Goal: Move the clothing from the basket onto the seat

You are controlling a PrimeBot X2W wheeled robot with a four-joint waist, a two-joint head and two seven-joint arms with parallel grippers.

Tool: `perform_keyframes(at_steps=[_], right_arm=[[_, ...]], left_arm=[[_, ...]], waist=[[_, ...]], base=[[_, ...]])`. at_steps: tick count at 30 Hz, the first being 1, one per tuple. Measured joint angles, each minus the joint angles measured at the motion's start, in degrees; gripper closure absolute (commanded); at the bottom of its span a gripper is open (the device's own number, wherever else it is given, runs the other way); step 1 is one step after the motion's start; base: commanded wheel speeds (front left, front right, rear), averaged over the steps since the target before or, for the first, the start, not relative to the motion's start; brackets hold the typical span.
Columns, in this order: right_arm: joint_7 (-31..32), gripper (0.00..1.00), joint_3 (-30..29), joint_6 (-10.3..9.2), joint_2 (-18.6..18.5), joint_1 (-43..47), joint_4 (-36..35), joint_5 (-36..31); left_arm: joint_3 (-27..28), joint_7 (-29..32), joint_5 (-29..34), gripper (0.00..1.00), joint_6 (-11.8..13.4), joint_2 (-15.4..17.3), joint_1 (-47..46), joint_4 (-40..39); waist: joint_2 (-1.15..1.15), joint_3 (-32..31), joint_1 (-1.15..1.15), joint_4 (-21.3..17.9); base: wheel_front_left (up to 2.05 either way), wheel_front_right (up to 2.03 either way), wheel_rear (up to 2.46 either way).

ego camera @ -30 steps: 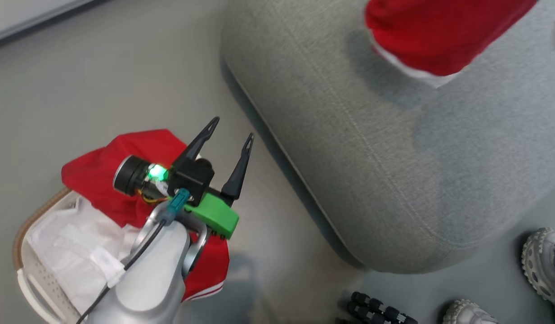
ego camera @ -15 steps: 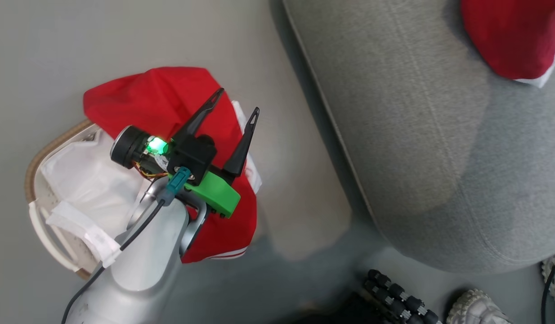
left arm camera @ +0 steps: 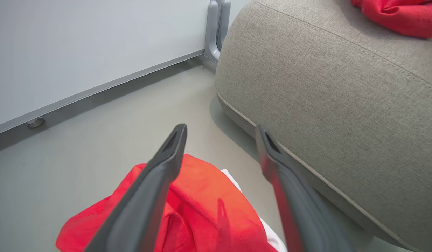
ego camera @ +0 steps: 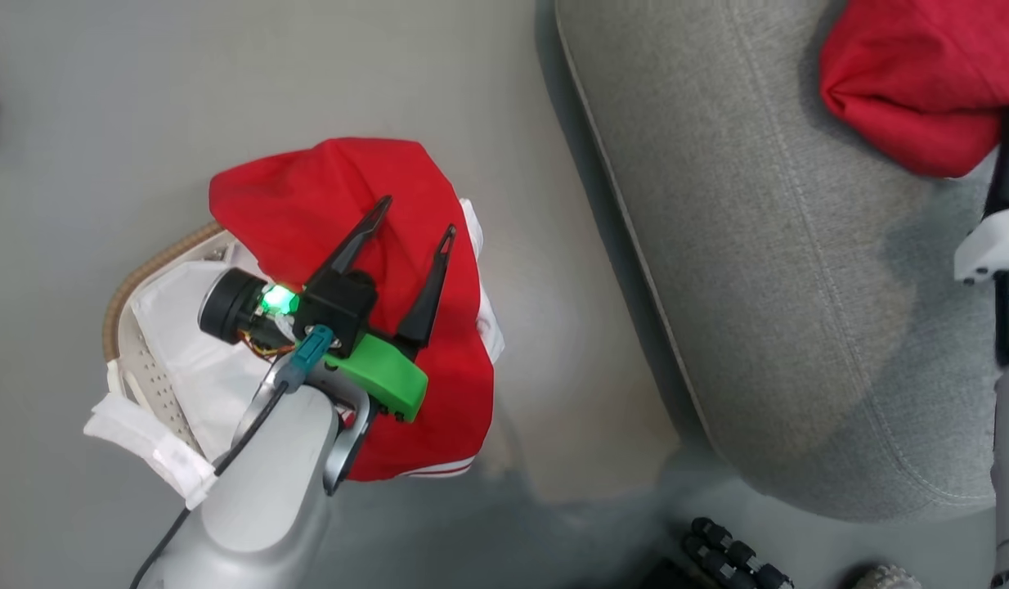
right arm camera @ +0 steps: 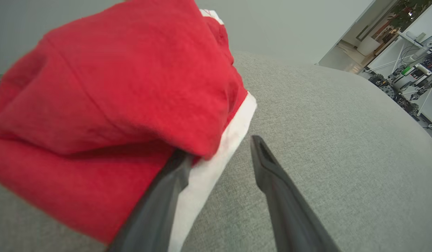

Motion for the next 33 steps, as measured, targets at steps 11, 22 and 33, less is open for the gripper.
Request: perform_keyframes(at_steps=[11,22,33], right_arm=[[0.0,0.0,4.41,-0.01,1.58,8.35,-7.5,5.11],[0.0,0.0,14.18,0.0,4.16,13.15,-10.55,10.28],[0.0,0.0,20.16,-0.01,6.49,16.05,-9.36,12.3]], left_arm=[[5.17,0.0,-1.18,0.0,1.24,-2.18,6.86,1.04],[13.3,-0.01,-1.6,0.0,3.32,-4.19,13.28,1.45],[21.96,0.0,-0.64,0.0,3.98,-5.01,17.28,2.25]], waist=[[0.0,-8.94,-0.01,0.29],[0.0,-16.93,-0.01,4.68],[0.0,-22.21,-0.01,10.72]], base=[[0.0,0.0,0.0],[0.0,0.0,0.0],[0.0,0.0,0.0]])
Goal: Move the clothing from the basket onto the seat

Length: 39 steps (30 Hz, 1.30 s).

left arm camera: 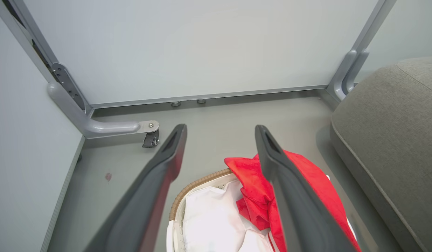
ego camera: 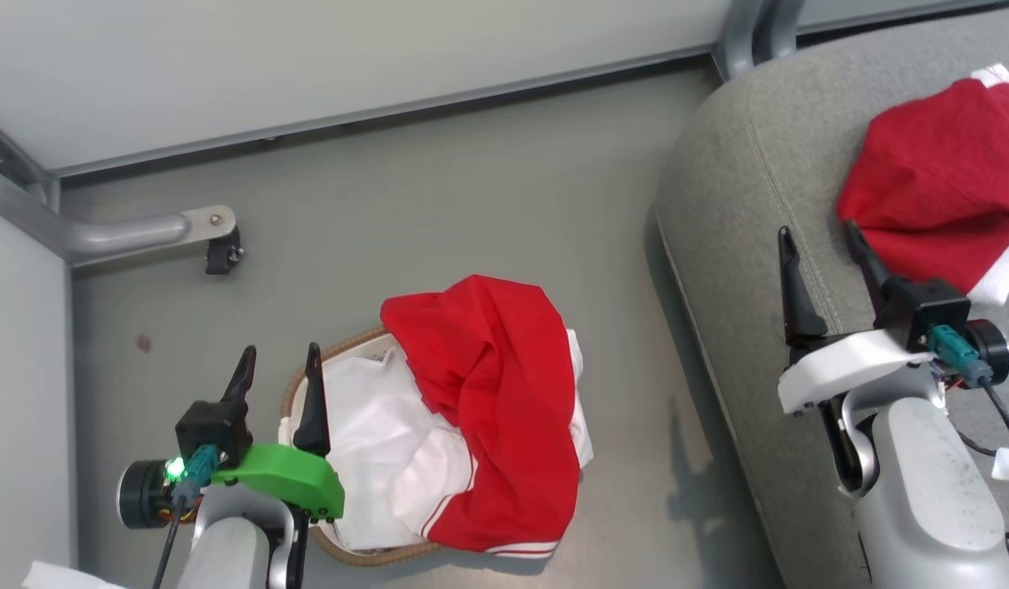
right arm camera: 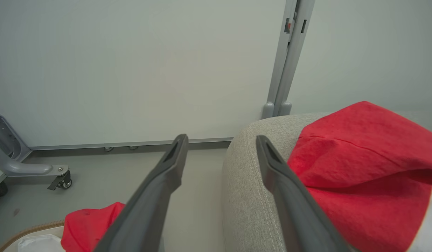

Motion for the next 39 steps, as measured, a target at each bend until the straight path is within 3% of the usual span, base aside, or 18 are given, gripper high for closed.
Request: perform_keyframes(at_steps=[11,26,39], right_arm=[[0.0,0.0,2.47,0.0,0.4,4.05,0.69,3.25],[0.0,0.0,4.63,0.0,0.38,10.71,2.43,4.77],[0.0,0.0,5.09,0.0,0.37,8.87,0.52,5.32]], left_arm=[[4.99,0.0,1.29,0.0,-0.05,-0.38,5.22,0.1],[4.69,0.0,-0.79,0.0,-0.2,-0.47,11.61,-0.3],[1.33,-0.01,-2.5,0.0,-0.7,-0.51,8.89,-0.56]], waist=[[0.0,-5.41,0.0,2.63],[0.0,-10.99,0.0,2.85],[0.0,-7.03,0.0,2.15]], base=[[0.0,0.0,0.0],[0.0,0.0,0.0],[0.0,0.0,0.0]])
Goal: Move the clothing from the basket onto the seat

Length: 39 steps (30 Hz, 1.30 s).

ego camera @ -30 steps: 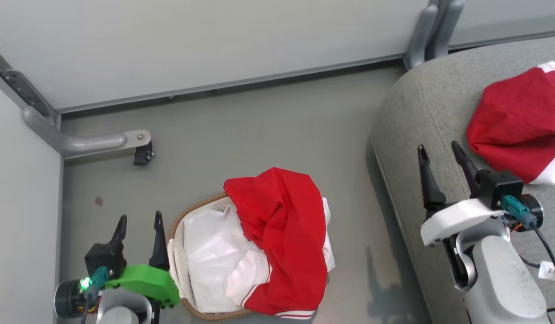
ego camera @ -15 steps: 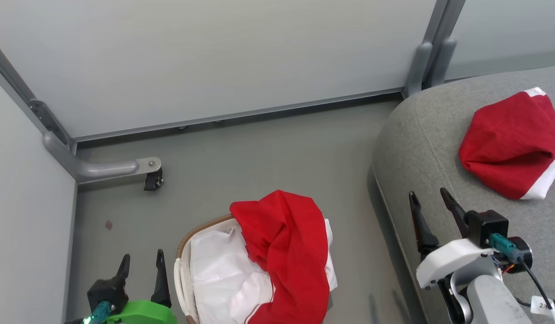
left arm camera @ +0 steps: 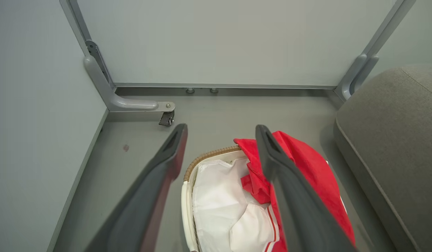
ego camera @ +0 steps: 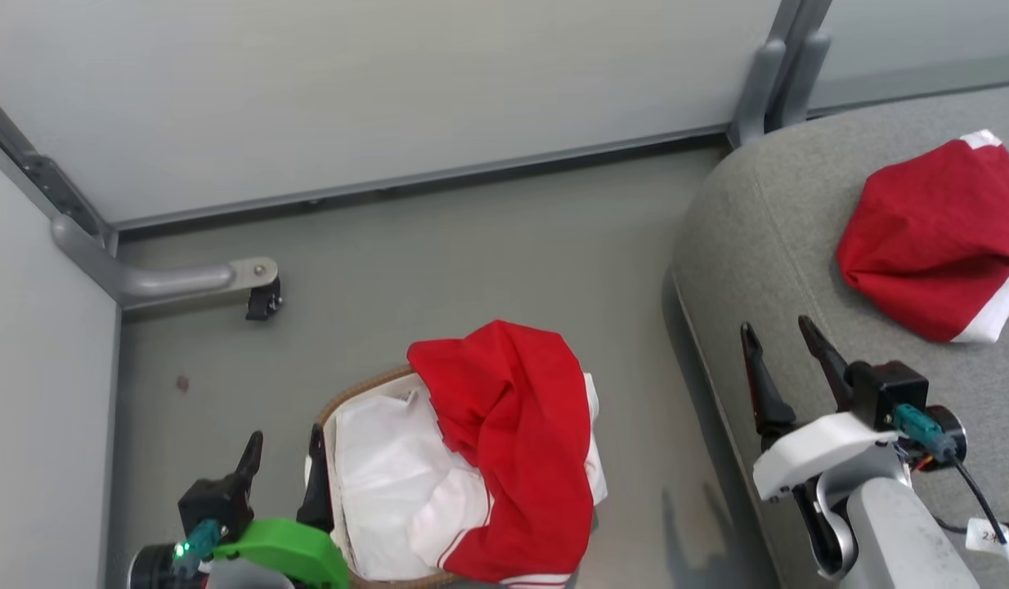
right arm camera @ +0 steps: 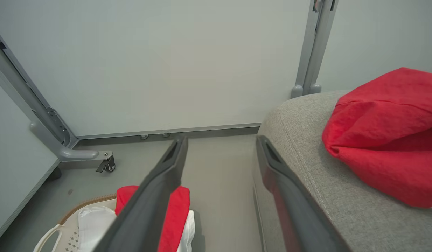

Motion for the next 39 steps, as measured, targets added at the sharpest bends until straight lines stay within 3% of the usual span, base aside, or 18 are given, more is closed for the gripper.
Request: perform_keyframes(at_steps=[21,39], right_arm=[[0.0,0.0,5.98,0.0,-0.02,-13.67,-8.8,4.91],[0.0,0.0,9.37,0.0,-0.07,-18.4,-16.88,10.06]], left_arm=[[-5.37,0.01,1.87,0.0,-3.34,0.62,-22.46,9.03],[-16.88,0.01,-4.58,0.0,-3.37,7.46,-34.96,18.71]], waist=[[0.0,19.94,0.0,-5.6],[0.0,36.35,0.01,-13.92]], base=[[0.0,0.0,0.0],[0.0,0.0,0.0]])
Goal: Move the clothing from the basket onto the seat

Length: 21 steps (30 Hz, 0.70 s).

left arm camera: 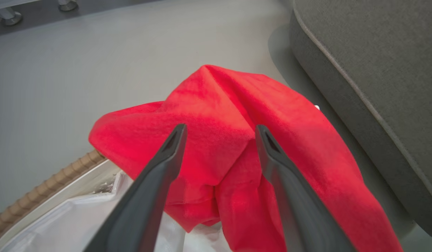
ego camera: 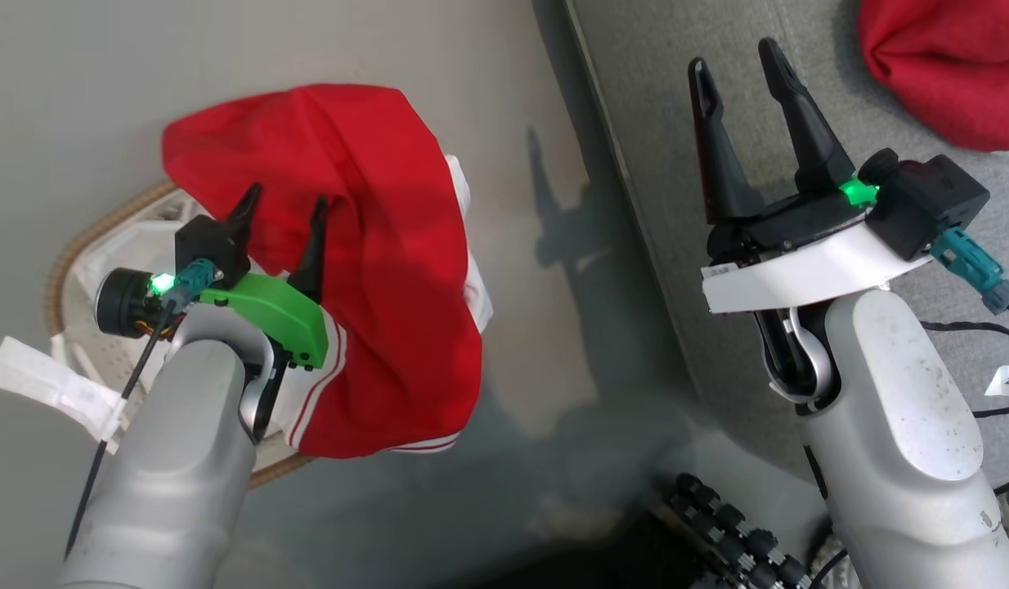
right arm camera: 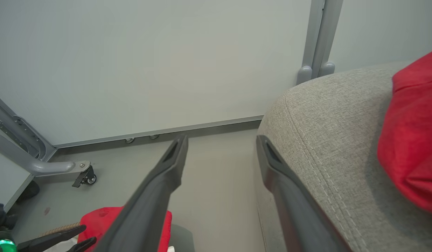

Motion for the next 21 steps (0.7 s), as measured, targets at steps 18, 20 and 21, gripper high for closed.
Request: perform_keyframes(at_steps=[18,20,21], right_arm=[[0.0,0.0,0.26,0.0,0.04,-1.1,-2.94,-0.4],[0.0,0.0,0.26,0.0,0.04,-1.09,-2.98,-0.44],[0.0,0.0,0.26,0.0,0.04,-1.08,-3.0,-0.53]], left_arm=[[-19.87,0.0,-17.59,0.0,0.0,3.6,-7.53,9.38],[-22.27,0.0,-19.59,0.0,0.0,3.65,-7.78,9.45],[-23.71,0.07,-20.81,0.0,0.0,3.69,-7.94,9.31]], waist=[[0.0,8.94,0.0,-1.6],[0.0,9.09,0.0,-1.45],[0.0,9.15,0.0,-1.4]], base=[[0.0,0.0,0.0],[0.0,0.0,0.0],[0.0,0.0,0.0]])
